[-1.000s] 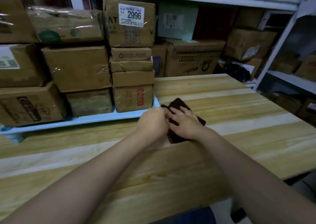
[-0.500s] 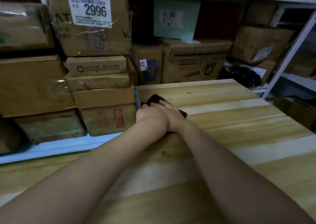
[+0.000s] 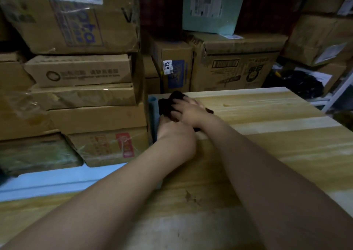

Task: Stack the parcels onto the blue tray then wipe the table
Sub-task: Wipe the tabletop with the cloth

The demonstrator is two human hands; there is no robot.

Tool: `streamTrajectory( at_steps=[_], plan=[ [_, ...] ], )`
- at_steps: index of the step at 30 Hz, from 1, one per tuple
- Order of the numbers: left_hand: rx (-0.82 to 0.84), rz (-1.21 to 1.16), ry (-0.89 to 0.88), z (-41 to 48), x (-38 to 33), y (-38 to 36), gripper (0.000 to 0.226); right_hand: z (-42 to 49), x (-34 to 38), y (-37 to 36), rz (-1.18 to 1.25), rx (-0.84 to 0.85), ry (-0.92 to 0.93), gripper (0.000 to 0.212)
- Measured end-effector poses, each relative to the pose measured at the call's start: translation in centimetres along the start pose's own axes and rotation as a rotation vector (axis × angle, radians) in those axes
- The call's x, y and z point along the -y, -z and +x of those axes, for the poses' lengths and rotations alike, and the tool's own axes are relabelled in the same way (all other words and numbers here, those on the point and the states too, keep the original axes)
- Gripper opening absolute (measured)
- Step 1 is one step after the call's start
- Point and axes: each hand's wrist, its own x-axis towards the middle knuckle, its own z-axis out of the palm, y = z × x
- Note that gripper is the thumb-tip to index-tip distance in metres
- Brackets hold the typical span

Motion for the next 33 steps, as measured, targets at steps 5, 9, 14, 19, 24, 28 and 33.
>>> streamTrajectory(
  at_steps=[5, 9, 14, 19, 24, 28, 33],
  plan=[
    [0.045, -0.109, -0.007, 0.1, -0.4, 0.5, 0.036, -2.7, -7.5, 0.6, 0.061, -0.022, -0.603, 0.055],
    [0.001, -0.182, -0.052, 0.8, -1.9, 0.2, 0.053, -7.2, -9.9, 0.6, 0.110, -0.029, -0.814, 0.058],
    [-0.091, -0.371, -0.095, 1.8, -7.2, 1.5, 0.081, -12.3, -8.2, -0.8, 0.061, -0.063, -0.346, 0.050],
    [-0.116, -0.413, -0.116, 2.9, -10.7, 2.0, 0.088, -16.0, -16.0, -0.5, 0.001, -0.020, -0.826, 0.063],
    [-0.103, -0.371, -0.091, 5.6, -11.2, 3.6, 0.055, -13.0, -15.5, 0.8, 0.059, -0.009, -0.859, 0.058],
    [-0.093, -0.200, -0.133, 7.2, -12.4, 4.4, 0.041, -8.1, -16.6, 0.8, 0.054, -0.020, -0.478, 0.053],
    [-0.088, -0.253, -0.121, 8.3, -12.6, 4.2, 0.036, -4.1, -20.1, 2.3, 0.077, -0.030, -0.612, 0.052]
  ],
)
